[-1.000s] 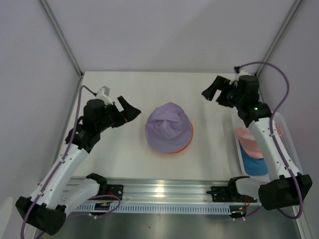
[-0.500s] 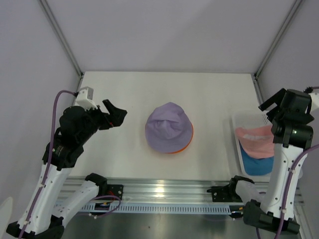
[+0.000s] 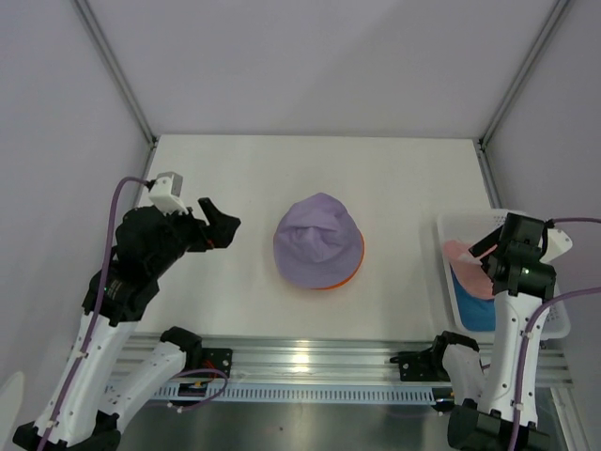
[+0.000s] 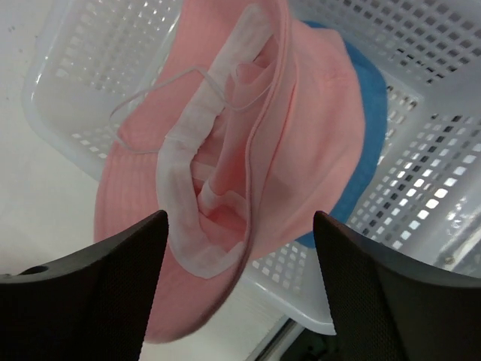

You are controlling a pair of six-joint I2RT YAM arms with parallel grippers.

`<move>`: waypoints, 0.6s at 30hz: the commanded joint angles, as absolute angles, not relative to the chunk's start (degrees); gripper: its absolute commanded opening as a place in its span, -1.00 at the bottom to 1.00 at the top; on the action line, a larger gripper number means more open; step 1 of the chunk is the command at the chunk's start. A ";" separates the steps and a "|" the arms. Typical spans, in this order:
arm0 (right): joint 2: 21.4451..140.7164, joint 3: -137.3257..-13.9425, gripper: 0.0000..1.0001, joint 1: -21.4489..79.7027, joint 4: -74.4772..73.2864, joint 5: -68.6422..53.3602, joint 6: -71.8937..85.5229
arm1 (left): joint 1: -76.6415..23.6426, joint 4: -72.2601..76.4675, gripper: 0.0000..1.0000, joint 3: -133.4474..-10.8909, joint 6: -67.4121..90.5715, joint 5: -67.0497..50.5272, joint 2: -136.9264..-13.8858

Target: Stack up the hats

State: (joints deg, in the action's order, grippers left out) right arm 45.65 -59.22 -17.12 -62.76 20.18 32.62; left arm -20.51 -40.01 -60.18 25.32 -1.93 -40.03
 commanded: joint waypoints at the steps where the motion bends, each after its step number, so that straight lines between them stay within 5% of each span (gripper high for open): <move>1: 45.44 -57.48 0.56 -17.31 -54.43 17.77 33.40 | -20.57 -38.67 0.99 -59.94 23.56 -2.64 -39.55; 3: 46.14 -58.00 0.20 -17.31 -52.92 15.40 32.44 | -20.57 -39.28 0.99 -60.03 23.20 -2.81 -39.38; 5: 47.54 -60.02 -0.53 -17.31 -52.64 15.73 30.34 | -20.57 -39.46 0.99 -60.12 22.85 -2.81 -39.20; 7: 49.12 -63.61 -1.00 -17.31 -54.13 17.48 28.75 | -20.57 -39.11 0.99 -59.86 23.03 -2.72 -38.85; 12: 50.97 -73.37 -1.00 -17.23 -53.88 13.99 19.63 | -20.57 -38.23 0.99 -60.82 23.20 -6.14 -39.72; 18: 59.93 -88.40 -1.00 -10.58 -54.05 -3.68 6.52 | -20.57 -36.83 0.99 -62.67 23.29 -13.52 -42.97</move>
